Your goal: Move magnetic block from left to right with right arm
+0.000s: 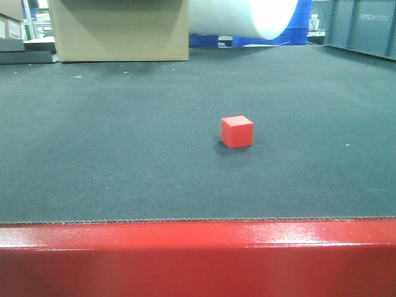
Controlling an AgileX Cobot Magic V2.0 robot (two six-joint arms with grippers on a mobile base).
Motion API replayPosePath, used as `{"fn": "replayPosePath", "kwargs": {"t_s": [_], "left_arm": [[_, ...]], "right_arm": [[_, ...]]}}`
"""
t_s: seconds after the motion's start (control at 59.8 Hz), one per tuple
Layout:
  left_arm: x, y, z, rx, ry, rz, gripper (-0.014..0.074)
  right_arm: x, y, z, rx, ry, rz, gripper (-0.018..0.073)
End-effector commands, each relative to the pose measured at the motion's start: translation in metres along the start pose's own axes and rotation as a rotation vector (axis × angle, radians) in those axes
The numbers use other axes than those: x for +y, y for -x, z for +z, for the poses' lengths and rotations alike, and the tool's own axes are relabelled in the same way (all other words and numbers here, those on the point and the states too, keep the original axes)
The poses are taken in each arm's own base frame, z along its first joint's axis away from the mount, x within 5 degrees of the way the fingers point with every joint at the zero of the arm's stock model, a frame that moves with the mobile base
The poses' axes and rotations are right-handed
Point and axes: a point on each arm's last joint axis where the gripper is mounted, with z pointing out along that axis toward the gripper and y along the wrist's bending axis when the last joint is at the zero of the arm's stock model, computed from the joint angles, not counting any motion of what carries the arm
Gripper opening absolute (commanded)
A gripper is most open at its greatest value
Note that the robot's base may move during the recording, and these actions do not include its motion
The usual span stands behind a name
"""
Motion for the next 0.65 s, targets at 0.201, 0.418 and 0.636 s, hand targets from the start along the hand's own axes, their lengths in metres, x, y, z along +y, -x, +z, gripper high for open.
{"fn": "replayPosePath", "kwargs": {"t_s": [0.201,0.418,0.636], "left_arm": [[0.0002,0.0048,-0.0008,-0.082,0.000,0.001,-0.0116],[0.0002,0.0048,-0.0008,-0.082,0.000,0.001,-0.0116],[0.0002,0.0048,-0.0008,-0.082,0.000,0.001,-0.0116]], "right_arm": [[-0.0004,0.0107,-0.0021,-0.111,-0.007,0.006,0.0085],[-0.0004,0.0107,-0.0021,-0.111,-0.007,0.006,0.0085],[-0.0004,0.0107,-0.0021,-0.111,-0.007,0.006,0.0085]]}}
